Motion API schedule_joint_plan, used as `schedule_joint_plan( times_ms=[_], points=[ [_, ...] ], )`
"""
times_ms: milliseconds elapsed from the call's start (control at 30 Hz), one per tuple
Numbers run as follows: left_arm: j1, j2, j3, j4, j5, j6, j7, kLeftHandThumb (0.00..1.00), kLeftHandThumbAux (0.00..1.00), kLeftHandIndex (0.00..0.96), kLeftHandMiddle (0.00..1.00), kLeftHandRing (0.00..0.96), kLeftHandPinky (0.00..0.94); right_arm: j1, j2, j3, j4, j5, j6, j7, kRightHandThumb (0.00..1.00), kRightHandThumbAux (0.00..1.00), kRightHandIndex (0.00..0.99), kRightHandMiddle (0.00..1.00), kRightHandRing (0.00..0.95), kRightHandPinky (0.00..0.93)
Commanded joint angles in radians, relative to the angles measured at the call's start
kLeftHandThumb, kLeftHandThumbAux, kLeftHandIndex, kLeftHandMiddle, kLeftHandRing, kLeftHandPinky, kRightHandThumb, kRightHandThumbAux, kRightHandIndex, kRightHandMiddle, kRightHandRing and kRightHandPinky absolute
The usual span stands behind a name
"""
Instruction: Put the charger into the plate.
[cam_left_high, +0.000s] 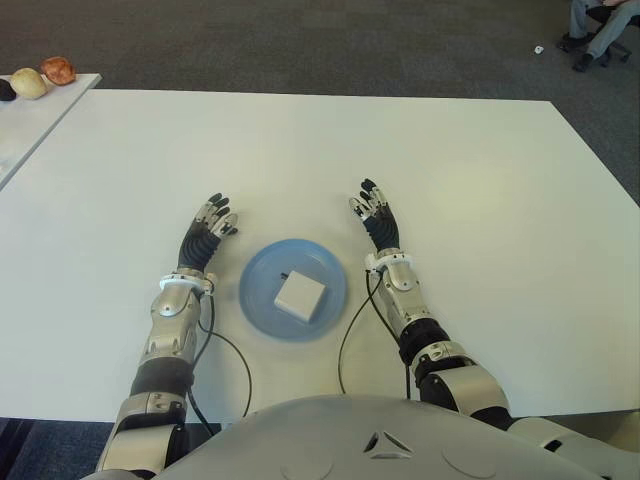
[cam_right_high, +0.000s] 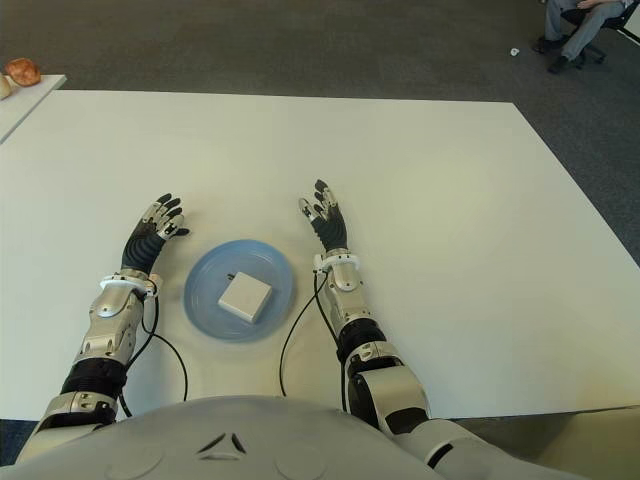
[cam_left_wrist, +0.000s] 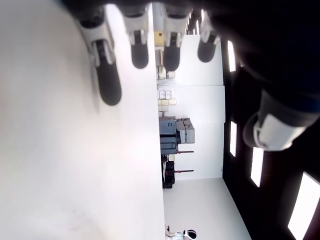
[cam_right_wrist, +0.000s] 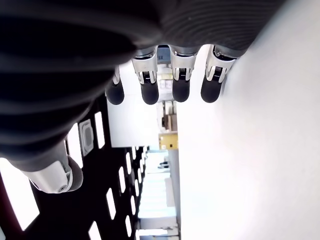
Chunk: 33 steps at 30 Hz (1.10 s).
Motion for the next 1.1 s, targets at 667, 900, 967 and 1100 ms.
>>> schedule_joint_plan(
  times_ms=[667, 900, 967, 1100],
  points=[
    [0.054, -0.024, -0.022, 0.11, 0.026, 0.075, 0.006, 0.0, 0.542, 0.0, 0.113, 0.104, 0.107, 0.042, 0.023, -0.024, 0.053, 0.001, 0.074, 0.025, 0.005, 0.573, 0.0, 0.017, 0.0, 0.0],
    [0.053, -0.025, -0.023, 0.113, 0.027, 0.072, 0.008, 0.0, 0.546, 0.0, 0.113, 0.105, 0.11, 0.043, 0.024, -0.027, 0.052, 0.002, 0.073, 0.031, 0.023, 0.558, 0.0, 0.014, 0.0, 0.0],
    [0.052, -0.026, -0.023, 0.114, 0.027, 0.071, 0.006, 0.0, 0.547, 0.0, 0.111, 0.103, 0.108, 0.043, 0.023, -0.028, 0.052, 0.002, 0.072, 0.035, 0.024, 0.553, 0.0, 0.014, 0.0, 0.0],
    [0.051, -0.024, -0.025, 0.117, 0.028, 0.073, 0.004, 0.0, 0.555, 0.0, 0.103, 0.094, 0.094, 0.042, 0.023, -0.033, 0.054, 0.005, 0.07, 0.043, 0.024, 0.544, 0.0, 0.015, 0.0, 0.0]
  ],
)
